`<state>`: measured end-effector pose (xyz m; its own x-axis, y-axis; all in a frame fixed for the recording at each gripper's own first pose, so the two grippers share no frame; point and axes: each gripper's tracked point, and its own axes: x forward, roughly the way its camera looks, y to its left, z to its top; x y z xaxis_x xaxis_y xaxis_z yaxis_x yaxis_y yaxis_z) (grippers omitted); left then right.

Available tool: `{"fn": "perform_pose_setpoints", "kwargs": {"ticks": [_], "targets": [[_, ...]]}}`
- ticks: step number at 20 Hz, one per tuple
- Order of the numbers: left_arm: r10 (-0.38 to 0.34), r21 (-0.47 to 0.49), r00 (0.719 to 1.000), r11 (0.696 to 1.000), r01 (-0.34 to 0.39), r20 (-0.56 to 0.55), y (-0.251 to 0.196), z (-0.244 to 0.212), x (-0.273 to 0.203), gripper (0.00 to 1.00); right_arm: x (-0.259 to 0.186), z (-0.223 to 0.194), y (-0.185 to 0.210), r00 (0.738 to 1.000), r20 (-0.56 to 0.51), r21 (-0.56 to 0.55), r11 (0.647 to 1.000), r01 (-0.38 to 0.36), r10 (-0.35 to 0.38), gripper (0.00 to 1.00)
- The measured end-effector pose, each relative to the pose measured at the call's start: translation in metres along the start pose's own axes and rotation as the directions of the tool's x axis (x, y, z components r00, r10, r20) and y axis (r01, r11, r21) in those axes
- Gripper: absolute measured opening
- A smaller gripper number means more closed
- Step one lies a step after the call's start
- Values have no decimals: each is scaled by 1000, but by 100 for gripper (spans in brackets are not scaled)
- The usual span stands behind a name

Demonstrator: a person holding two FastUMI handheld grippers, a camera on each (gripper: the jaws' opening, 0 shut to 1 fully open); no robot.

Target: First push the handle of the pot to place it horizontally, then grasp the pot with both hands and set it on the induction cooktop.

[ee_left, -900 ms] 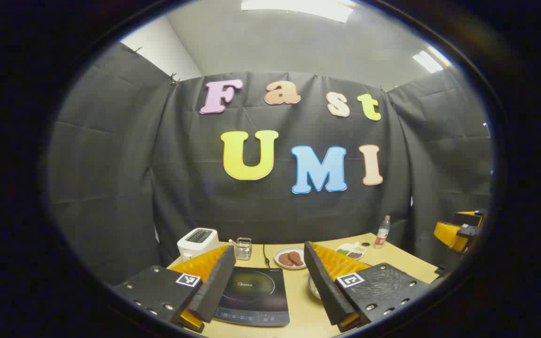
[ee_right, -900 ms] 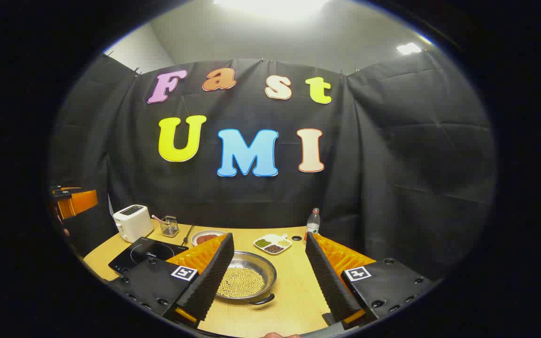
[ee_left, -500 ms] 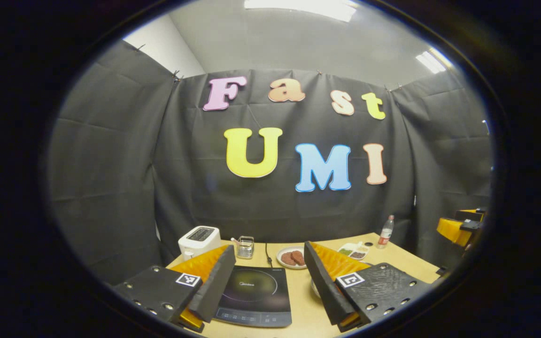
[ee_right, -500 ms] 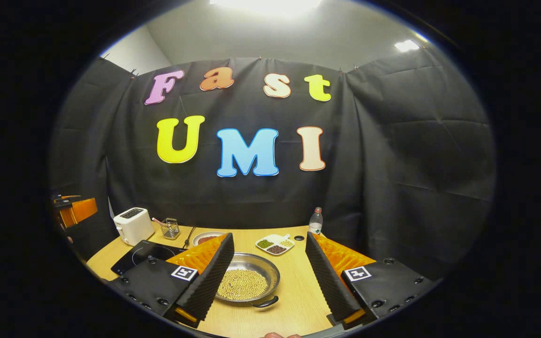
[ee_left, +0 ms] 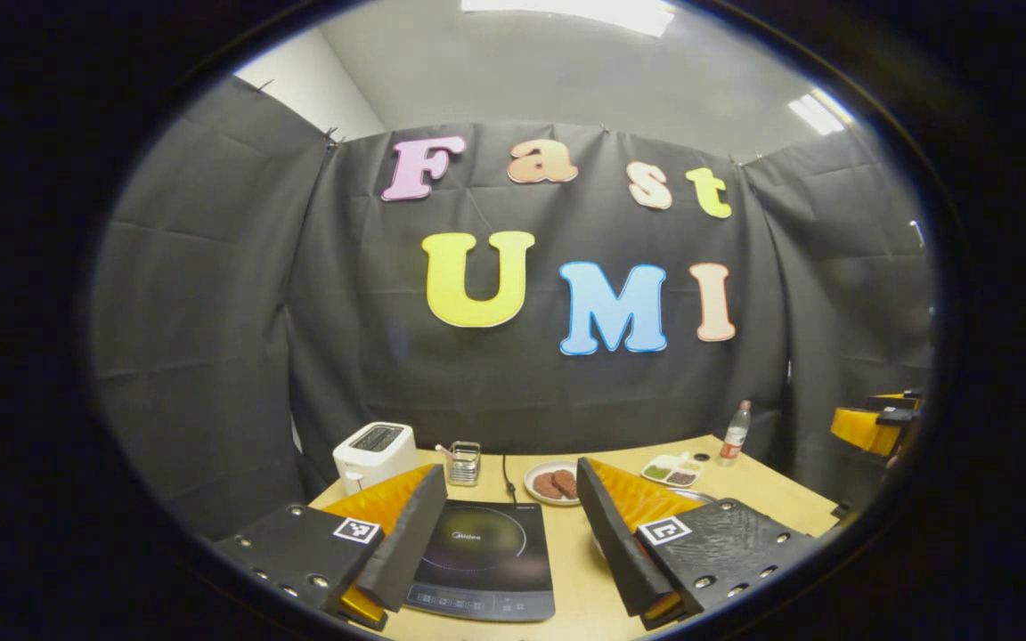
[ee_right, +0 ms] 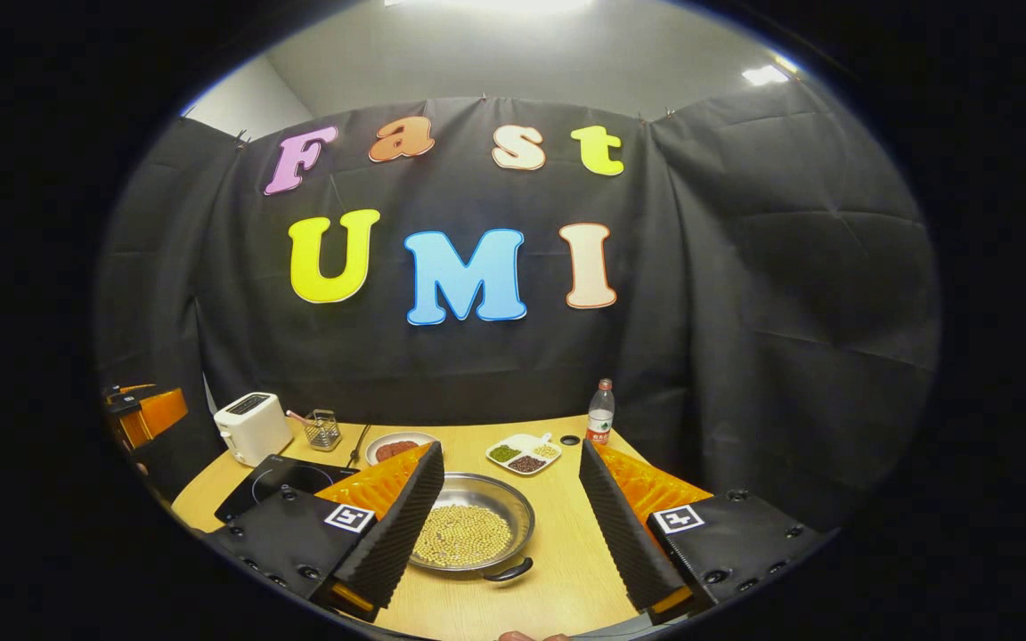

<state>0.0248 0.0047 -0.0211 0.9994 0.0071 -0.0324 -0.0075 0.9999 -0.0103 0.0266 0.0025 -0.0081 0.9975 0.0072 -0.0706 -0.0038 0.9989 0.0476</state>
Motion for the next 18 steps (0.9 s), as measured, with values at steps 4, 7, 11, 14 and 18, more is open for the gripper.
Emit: {"fn": "perform_pose_setpoints", "kwargs": {"ticks": [4, 7, 11, 14, 18], "targets": [[-9, -20, 1000, 1000, 9, -10, -5, -6, 3, 92, 5, -3, 5, 1000, -24, -7, 1000, -17, 17, 97], [-5, -18, 1000, 1000, 5, -20, -4, -12, 5, 89, 11, -4, 9, 999, -41, -12, 999, -31, 30, 98], [-1, -13, 1000, 1000, 0, -22, 3, -15, 8, 88, 22, -12, 21, 993, -100, -40, 997, -68, 63, 98], [11, -10, 1000, 1000, -11, -27, 14, -15, 11, 89, 32, -22, 33, 980, -173, -62, 992, -109, 97, 94], [40, -22, 999, 999, -40, -14, 35, -12, 5, 87, 41, -37, 48, 956, -267, -121, 980, -156, 119, 49]]}}
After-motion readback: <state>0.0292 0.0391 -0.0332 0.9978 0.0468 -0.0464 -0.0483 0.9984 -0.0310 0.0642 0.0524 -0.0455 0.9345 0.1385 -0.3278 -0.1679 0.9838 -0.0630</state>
